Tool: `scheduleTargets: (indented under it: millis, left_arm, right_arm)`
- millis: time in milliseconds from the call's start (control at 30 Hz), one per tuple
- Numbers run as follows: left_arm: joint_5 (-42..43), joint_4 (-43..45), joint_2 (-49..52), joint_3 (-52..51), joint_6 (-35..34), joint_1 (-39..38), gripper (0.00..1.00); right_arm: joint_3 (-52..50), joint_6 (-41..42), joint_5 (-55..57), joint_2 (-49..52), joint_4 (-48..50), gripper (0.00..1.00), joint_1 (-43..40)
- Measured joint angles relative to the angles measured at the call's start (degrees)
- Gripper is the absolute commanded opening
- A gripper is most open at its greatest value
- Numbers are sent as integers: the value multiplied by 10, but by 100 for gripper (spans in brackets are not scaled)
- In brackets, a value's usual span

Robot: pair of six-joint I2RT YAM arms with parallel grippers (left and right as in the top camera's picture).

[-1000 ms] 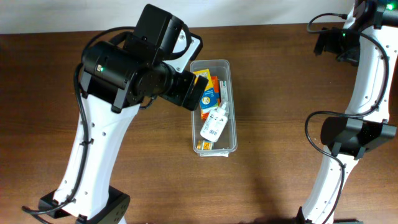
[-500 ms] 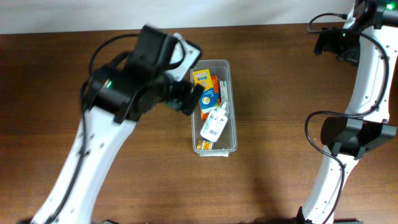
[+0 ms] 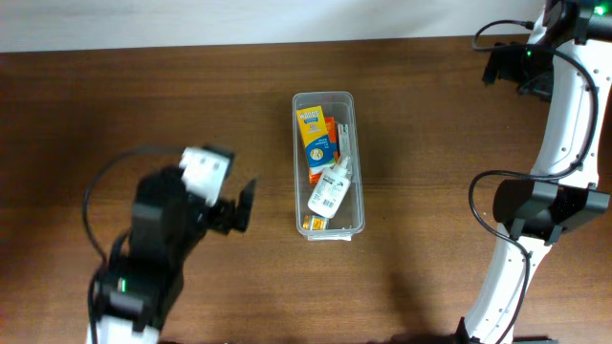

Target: Pack container

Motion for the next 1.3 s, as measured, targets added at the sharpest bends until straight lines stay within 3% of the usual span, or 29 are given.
scheduleTargets:
  millis: [200, 367, 733, 1300]
  left_arm:
    - [0, 60, -176, -148, -8, 36, 99]
    - [0, 63, -270, -197, -9, 78, 99]
    - [0, 67, -349, -245, -10, 147, 99]
    - [0, 132, -450, -343, -9, 150, 99]
  right_arm:
    - [0, 0, 0, 0, 0, 98, 0]
    - [0, 0, 0, 0, 0, 98, 0]
    - [0, 0, 0, 0, 0, 98, 0]
    - [0, 0, 0, 0, 0, 98, 0]
